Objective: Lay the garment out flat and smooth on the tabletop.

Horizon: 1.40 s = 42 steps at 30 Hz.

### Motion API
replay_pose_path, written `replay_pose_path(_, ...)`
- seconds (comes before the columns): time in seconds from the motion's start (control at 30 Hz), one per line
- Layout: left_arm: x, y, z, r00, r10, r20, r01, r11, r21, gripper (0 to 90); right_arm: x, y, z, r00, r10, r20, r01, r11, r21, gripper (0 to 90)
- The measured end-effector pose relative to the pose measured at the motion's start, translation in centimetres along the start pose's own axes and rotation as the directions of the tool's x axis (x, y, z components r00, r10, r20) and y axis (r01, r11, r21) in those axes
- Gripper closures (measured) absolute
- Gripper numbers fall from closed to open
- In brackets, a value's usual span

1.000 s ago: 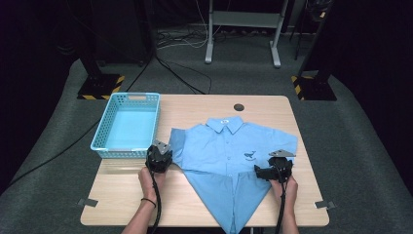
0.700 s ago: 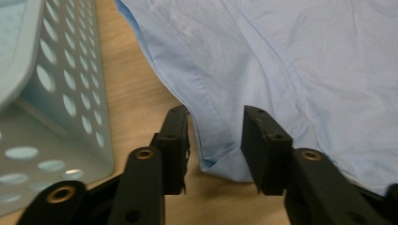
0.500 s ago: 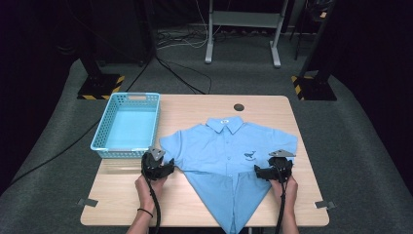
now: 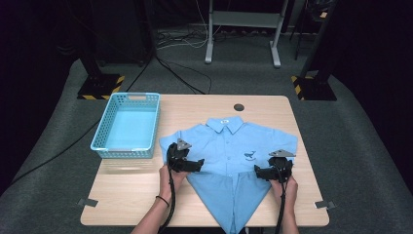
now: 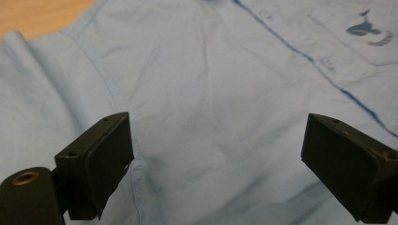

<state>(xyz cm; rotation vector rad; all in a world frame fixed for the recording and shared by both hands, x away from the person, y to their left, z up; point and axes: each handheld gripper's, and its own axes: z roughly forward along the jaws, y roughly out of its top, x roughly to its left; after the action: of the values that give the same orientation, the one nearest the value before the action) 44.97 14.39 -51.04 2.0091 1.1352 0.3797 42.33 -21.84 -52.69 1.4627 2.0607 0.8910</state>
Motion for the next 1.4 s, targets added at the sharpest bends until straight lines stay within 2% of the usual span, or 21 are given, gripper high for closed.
replay_pose_path(0.13, 1.0, -0.5, 0.9, 0.9997, -0.023, -0.009, 0.024, 0.9989, 0.042, 8.3, 0.0, 0.0, 0.0, 1.0000, 0.001, 0.000, -0.001, 1.0000, 0.000, 4.4)
replay_pose_path(0.33, 2.0, -1.2, 0.4, 0.9986, -0.033, -0.040, 0.034, 0.9991, 0.023, 8.2, 0.0, 0.0, 0.0, 1.0000, 0.005, 0.004, -0.005, 1.0000, -0.001, 4.4)
replay_pose_path(0.37, 2.2, -1.5, 0.3, 0.9966, -0.025, -0.078, 0.027, 0.9994, 0.021, 8.2, 0.0, 0.0, 0.0, 1.0000, 0.005, 0.005, -0.005, 1.0000, -0.001, 4.4)
replay_pose_path(0.43, 2.3, -1.7, 0.2, 0.9934, -0.016, -0.113, 0.018, 0.9996, 0.019, 8.2, -0.1, 0.0, 0.0, 1.0000, 0.006, 0.006, -0.006, 1.0000, -0.001, 4.4)
replay_pose_path(0.57, 2.4, -1.8, 0.1, 0.9927, -0.021, -0.118, 0.024, 0.9994, 0.024, 3.4, -0.1, 0.0, 0.0, 0.9999, 0.011, 0.003, -0.011, 0.9999, -0.003, 4.0)
replay_pose_path(0.6, 2.4, -1.8, -0.3, 0.9931, -0.036, -0.111, 0.036, 0.9993, -0.006, 2.7, -0.2, 0.0, 0.0, 0.9998, 0.016, -0.006, -0.016, 0.9999, -0.005, 3.5)
replay_pose_path(0.67, 2.0, -1.7, -1.1, 0.9938, -0.029, -0.108, 0.024, 0.9987, -0.045, 2.1, -0.4, -0.1, -0.2, 0.9992, 0.033, -0.024, -0.034, 0.9992, -0.020, 1.9)
replay_pose_path(0.73, 1.2, -1.5, -2.1, 0.9944, -0.004, -0.106, -0.004, 0.9974, -0.072, 2.0, -0.6, -0.3, -0.6, 0.9980, 0.053, -0.035, -0.055, 0.9971, -0.054, 1.1)
replay_pose_path(0.87, -1.0, -1.8, -3.5, 0.9968, 0.051, -0.061, -0.057, 0.9933, -0.101, 1.7, -0.7, -0.8, -1.5, 0.9964, 0.078, -0.033, -0.081, 0.9912, -0.105, 0.3)
replay_pose_path(0.97, -2.4, -2.9, -3.3, 0.9964, 0.078, -0.033, -0.080, 0.9941, -0.074, 0.9, -0.6, -1.2, -1.9, 0.9939, 0.098, -0.049, -0.103, 0.9887, -0.109, 0.0)
replay_pose_path(1.07, -2.8, -4.1, -2.6, 0.9974, 0.071, -0.014, -0.072, 0.9967, -0.037, 0.3, -0.3, -1.7, -2.4, 0.9936, 0.097, -0.058, -0.103, 0.9895, -0.102, 0.0)
replay_pose_path(1.13, -2.9, -4.5, -2.3, 0.9968, 0.078, -0.020, -0.078, 0.9969, -0.011, 0.3, 0.2, -2.0, -2.6, 0.9945, 0.088, -0.056, -0.093, 0.9914, -0.092, 0.0)
replay_pose_path(1.2, -3.0, -4.5, -2.4, 0.9960, 0.086, -0.025, -0.086, 0.9963, -0.007, 0.2, 0.6, -2.3, -2.9, 0.9957, 0.075, -0.053, -0.080, 0.9932, -0.085, 0.0)
replay_pose_path(1.27, -3.0, -4.5, -2.1, 0.9956, 0.090, -0.024, -0.090, 0.9954, 0.034, 0.2, 1.1, -2.5, -3.0, 0.9972, 0.060, -0.045, -0.063, 0.9953, -0.074, 0.0)
replay_pose_path(1.33, -3.0, -4.5, -2.1, 0.9949, 0.098, -0.026, -0.097, 0.9945, 0.040, 0.2, 1.5, -2.5, -2.8, 0.9989, 0.033, -0.034, -0.035, 0.9983, -0.047, 0.0)
replay_pose_path(1.4, -3.3, -4.5, -1.9, 0.9907, 0.128, -0.045, -0.125, 0.9901, 0.063, 0.1, 1.8, -2.3, -2.4, 0.9997, -0.004, -0.023, 0.004, 1.0000, -0.002, 0.0)
